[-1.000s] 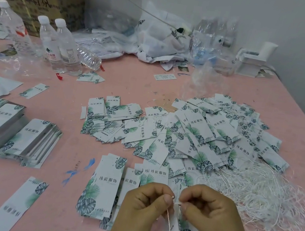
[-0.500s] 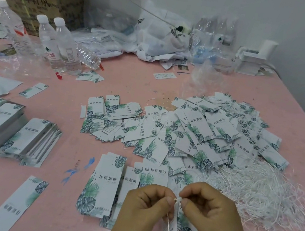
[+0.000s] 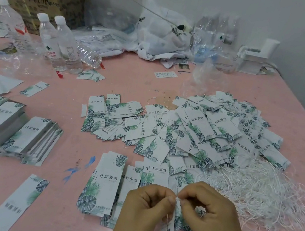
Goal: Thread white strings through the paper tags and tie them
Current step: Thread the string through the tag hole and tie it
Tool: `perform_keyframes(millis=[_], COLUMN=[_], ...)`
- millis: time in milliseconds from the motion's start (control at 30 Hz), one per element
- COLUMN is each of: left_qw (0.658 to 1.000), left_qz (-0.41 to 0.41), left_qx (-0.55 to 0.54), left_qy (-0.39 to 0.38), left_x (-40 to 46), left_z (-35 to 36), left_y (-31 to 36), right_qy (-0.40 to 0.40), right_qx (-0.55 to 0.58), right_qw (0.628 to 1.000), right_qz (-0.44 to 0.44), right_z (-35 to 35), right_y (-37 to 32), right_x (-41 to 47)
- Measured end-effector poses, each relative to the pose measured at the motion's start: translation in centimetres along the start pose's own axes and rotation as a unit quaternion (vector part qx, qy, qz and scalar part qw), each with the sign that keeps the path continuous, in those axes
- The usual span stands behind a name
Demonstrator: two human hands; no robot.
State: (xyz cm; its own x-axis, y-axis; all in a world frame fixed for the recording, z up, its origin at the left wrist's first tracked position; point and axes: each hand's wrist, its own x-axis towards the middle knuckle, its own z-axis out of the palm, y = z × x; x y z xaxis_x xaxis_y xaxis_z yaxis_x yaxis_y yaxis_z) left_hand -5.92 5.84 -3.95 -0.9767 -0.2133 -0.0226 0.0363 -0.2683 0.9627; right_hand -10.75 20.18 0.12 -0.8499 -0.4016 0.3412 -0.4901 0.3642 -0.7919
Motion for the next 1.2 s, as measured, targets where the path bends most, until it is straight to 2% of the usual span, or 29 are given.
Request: perform_keyframes(millis=[100,233,367,533,633,733,833,1033,1200], left_qw=[1.0,0.999,0.999,0.999,0.996,0.981,0.963,0.924,0.869], left_qz=[-0.001,0.001,-0.001,0.007,-0.004,-0.004,0.0,-0.02,-0.019], left_qx=[-0.004,-0.013,-0.016,-0.015,-0.079,-0.181,-0.247,-0.37,-0.478], left_qy=[-0.013,-0.032,-0.052,-0.038,-0.041,-0.076,-0.106,-0.095,-0.129], left_x=[-0.1,0.0,0.1,0.2,0.4,0.5,0.7,0.9,1.1], left_z=[0.0,-0.1,-0.4,-0.5,-0.7,-0.8,-0.9,-1.4,-1.9], left_y=[0.0,-0.3,-0.1,-0.1,0.0,0.3,0.6,1.0,1.5], right_qy=[-0.032,-0.101,-0.107,-0.1,-0.091,-0.169,-0.226,-0.141,-0.161], right_qx=[0.072,0.209,0.248,0.257,0.186,0.079,0.086,0.033,0.004], right_qw=[0.995,0.958,0.945,0.944,0.962,0.97,0.963,0.989,0.986], right_qz=[0.068,0.168,0.184,0.183,0.179,0.158,0.118,0.031,0.043], right_z=[-0.4,-1.0,-0.9,-0.7,-1.0,-0.9,0.2,0.7,0.3], right_y=[0.5,1.0,1.1,1.2,1.4,1.4,1.1,1.9,2.0], right_x=[0.0,0.5,0.6,0.5,0.3,0.0,-0.2,0.2,0.0])
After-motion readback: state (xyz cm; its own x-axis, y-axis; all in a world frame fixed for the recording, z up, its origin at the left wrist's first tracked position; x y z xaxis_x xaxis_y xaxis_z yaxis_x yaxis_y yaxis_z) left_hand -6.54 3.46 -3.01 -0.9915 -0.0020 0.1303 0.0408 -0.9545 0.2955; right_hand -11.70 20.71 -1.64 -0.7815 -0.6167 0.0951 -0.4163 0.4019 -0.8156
